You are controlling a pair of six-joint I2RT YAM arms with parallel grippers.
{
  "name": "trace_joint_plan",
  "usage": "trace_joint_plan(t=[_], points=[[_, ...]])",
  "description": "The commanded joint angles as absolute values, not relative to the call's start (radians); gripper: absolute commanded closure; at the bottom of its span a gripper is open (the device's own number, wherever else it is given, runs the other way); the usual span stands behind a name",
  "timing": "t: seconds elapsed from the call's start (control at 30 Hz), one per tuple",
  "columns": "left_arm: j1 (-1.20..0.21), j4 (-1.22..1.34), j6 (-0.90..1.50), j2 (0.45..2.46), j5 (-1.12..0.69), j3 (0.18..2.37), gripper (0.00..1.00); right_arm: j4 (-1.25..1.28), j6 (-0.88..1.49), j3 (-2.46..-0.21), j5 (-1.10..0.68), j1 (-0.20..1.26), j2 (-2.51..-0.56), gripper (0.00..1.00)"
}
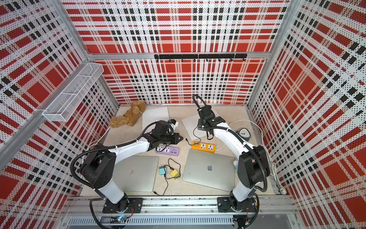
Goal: Unplug the laptop charger
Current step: Place the plug at the center of the board.
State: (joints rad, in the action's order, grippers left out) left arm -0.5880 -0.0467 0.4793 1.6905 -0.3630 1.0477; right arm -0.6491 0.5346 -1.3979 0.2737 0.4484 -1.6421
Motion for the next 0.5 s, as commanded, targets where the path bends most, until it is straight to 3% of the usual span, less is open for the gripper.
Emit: trace_joint_plan(t=[0.0, 0.47], points=[[-0.571, -0.025, 0.471, 1.654, -0.386, 1.031, 0.99, -0.654, 0.521, -1.438, 0.297, 0.444, -1.565, 0.79], [-0.482, -0.002, 0.485, 1.536, -0.404, 0.966, 0.98, -0.665, 0.589, -1.405, 0.151, 0.499, -1.482, 0.79]])
